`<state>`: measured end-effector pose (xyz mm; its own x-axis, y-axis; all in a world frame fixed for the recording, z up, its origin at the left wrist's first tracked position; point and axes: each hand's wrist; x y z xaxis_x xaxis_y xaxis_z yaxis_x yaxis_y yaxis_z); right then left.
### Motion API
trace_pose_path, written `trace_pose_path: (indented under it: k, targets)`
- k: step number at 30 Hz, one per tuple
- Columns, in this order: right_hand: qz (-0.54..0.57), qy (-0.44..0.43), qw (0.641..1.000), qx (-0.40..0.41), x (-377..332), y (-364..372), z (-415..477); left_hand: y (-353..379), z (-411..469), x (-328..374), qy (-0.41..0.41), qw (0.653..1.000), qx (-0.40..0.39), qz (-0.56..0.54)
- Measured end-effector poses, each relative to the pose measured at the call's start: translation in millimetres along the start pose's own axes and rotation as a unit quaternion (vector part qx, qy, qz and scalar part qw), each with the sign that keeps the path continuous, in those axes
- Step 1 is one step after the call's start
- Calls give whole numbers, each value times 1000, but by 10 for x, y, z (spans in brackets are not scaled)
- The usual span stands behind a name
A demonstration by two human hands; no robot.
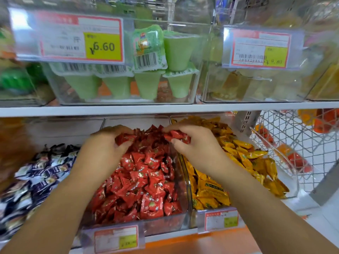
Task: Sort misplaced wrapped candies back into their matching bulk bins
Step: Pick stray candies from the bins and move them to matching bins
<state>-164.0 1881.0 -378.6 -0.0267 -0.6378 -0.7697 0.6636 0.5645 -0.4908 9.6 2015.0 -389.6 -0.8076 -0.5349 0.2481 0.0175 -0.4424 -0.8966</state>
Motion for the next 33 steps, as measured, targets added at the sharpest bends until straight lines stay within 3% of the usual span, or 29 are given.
trace_pose_path:
  k: [4, 7, 11, 14, 18, 21, 26, 30, 33]
  targets:
    - [12, 36, 998, -58, 23, 126, 42, -17, -28, -62, 2, 1000, -19, 10]
    - [26, 54, 998, -29, 44, 43, 41, 16, -23, -21, 36, 999, -11, -5]
    - [-90, 78, 992, 32, 55, -381, -58, 79, -35, 215, 84, 995, -8, -52]
    - [-163, 156, 973, 44, 171, -755, -183, 175, -75, 374, 131, 990, -9, -58]
    - [-257, 236, 937, -10, 420, -961, -425, 326, -80, 639, 189, 979, -17, -70]
    - [-265, 231, 934, -69, 581, -829, -544, 413, -76, 853, 231, 969, -58, -63]
    - [-220, 208, 951, -66, 622, -1009, -547, 554, -76, 1096, 255, 958, -132, -9]
    - [-190, 219, 957, 6, 643, -1395, -343, 554, -83, 1149, 254, 957, -136, 25]
    - [-254, 241, 936, -44, 738, -1554, -16, 573, -86, 1137, 257, 957, -128, 41]
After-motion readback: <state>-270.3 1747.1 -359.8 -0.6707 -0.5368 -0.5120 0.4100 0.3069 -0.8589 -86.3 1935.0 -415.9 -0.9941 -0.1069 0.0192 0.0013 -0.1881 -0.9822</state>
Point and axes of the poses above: each hand's wrist, its own z-axis towards the middle knuckle, its own y-axis out of the palm, x = y × z, and after that the axes turned 15 degrees about z, right-handed
